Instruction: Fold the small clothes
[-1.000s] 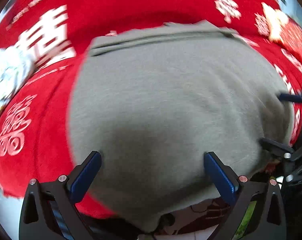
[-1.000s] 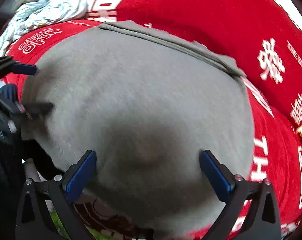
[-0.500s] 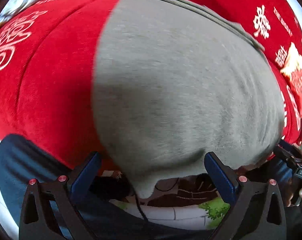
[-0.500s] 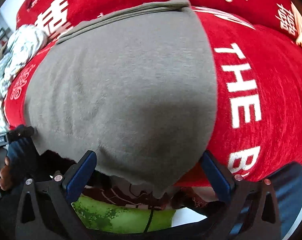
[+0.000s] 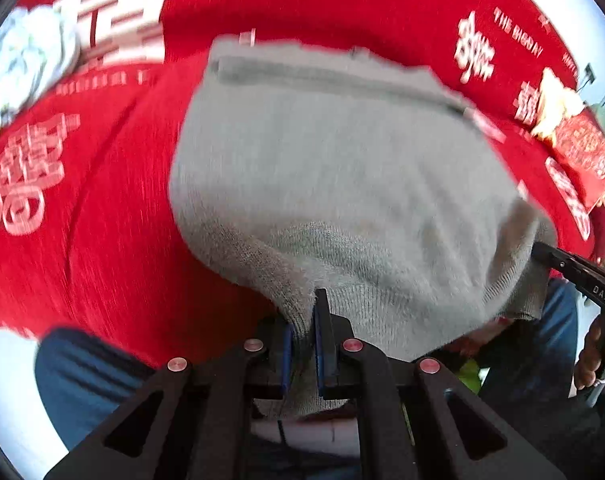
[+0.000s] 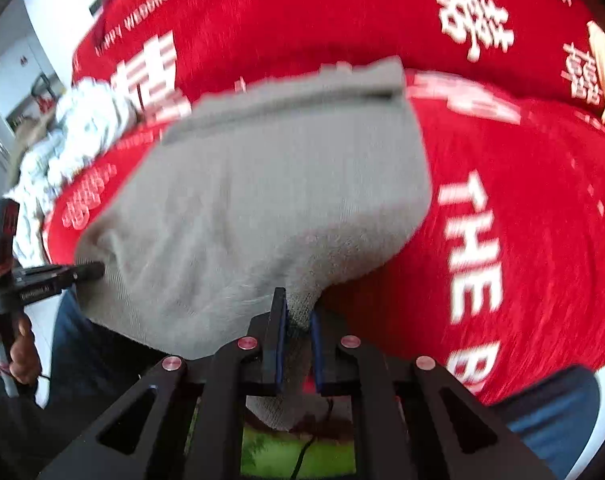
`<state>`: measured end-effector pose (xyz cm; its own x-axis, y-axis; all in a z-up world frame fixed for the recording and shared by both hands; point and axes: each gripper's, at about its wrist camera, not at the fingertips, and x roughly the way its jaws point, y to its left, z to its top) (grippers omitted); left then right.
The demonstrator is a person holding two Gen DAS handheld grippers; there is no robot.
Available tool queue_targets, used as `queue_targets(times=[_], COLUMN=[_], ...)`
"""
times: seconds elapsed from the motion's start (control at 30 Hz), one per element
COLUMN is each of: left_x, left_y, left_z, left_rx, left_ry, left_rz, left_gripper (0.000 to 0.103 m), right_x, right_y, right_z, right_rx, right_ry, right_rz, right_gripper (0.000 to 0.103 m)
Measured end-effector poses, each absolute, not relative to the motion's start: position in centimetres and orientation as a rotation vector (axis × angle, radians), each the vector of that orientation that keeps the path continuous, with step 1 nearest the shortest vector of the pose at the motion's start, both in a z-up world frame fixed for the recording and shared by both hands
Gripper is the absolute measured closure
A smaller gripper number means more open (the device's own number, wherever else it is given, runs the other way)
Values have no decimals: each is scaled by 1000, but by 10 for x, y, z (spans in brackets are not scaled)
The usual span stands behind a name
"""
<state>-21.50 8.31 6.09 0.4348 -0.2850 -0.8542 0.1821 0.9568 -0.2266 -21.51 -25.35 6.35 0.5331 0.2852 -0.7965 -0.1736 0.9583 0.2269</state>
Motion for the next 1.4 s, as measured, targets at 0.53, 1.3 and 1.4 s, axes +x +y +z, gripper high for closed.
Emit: queue_targets(times=[0.53,1.3,1.4], left_x=[-139,-168,-177], left_y=[97,89,98], left_z=[36,38,61], left_rx=[-347,-376,-389], left_ry=[1076,1077,1008], left_rz=[-288,-311,-311], left_gripper=[45,94,94], right_x=[-132,-150,-161], right_y=[-282,-266,-267], right_z=[43,44,67], right_rx=[335,329,322], right_ry=[968,992,933], right_rz=[245,342,372], right_gripper=[72,92,92])
